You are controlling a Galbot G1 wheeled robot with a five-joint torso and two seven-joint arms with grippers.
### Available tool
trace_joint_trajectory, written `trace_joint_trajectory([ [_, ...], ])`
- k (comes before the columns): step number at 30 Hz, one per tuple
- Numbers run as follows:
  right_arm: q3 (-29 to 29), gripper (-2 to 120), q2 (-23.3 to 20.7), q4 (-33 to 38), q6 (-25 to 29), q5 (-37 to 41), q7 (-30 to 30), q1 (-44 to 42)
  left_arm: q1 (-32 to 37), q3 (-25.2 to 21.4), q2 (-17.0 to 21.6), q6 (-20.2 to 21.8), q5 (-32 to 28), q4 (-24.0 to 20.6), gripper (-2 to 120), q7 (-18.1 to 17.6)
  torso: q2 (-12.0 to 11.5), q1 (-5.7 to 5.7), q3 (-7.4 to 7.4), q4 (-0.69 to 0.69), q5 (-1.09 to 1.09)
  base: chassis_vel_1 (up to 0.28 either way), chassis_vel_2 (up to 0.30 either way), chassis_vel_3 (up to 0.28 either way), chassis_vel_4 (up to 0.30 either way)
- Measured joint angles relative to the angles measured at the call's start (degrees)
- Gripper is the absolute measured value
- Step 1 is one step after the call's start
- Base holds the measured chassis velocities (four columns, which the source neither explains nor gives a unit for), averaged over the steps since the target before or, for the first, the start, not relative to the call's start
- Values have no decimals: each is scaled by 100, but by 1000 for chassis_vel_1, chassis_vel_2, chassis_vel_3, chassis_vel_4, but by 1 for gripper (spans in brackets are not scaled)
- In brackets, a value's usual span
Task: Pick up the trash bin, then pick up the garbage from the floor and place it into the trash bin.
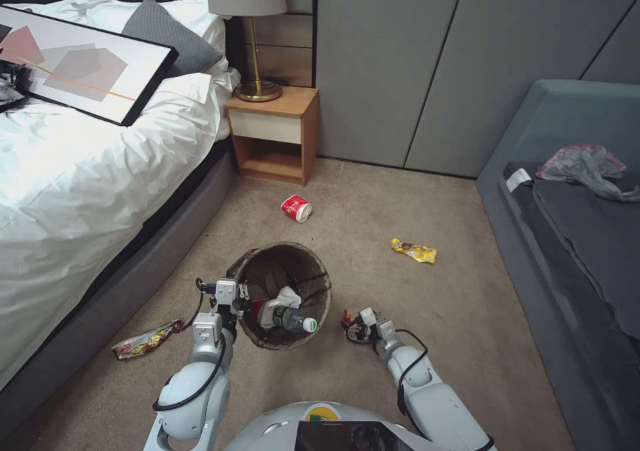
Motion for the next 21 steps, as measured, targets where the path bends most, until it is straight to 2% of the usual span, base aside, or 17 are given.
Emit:
trace_joint_trajectory([
  [4, 4, 96, 2, -37, 13, -13, 0, -2, -1, 0, 0, 0, 0, -3, 3, 0, 0, 0, 0, 0, 0, 0, 0, 0, 0],
  [6, 12, 84, 4, -82, 39, -42, -10, -6, -5, -2, 0, 0, 0, -4, 3, 0, 0, 0, 0, 0, 0, 0, 0, 0, 0],
  [8, 19, 83, 6, -100, 52, -55, -16, -6, -5, -2, 0, 0, 0, -4, 3, 0, 0, 0, 0, 0, 0, 0, 0, 0, 0],
  [11, 42, 65, 17, -175, 99, -87, -39, -7, -3, 4, -4, 0, 4, -4, 3, -1, 0, 0, 0, 0, 0, 0, 0, 0, 0],
  [14, 45, 59, 22, -194, 119, -95, -50, -7, -1, 7, -5, 0, 6, -4, 3, -2, 0, 0, 0, 0, 0, 0, 0, 0, 0],
  [16, 45, 59, 22, -197, 123, -96, -52, -7, -1, 6, -5, 0, 6, -4, 3, -2, 0, 0, 0, 0, 0, 0, 0, 0, 0],
  [17, 45, 46, 23, -202, 128, -97, -55, -7, 0, 6, -5, 0, 6, -4, 3, -2, 0, 0, 0, -1, 0, 0, 0, 0, 0],
  [19, 45, 44, 24, -205, 133, -98, -57, -7, 0, 7, -5, 0, 6, -4, 3, -2, 0, 0, 0, 0, 0, 0, 0, 0, 0],
  [21, 47, 30, 29, -230, 156, -105, -64, -3, 1, 3, -3, 0, 6, -6, 3, -2, 1, 0, -1, 0, 0, 0, 0, 0, 0],
])
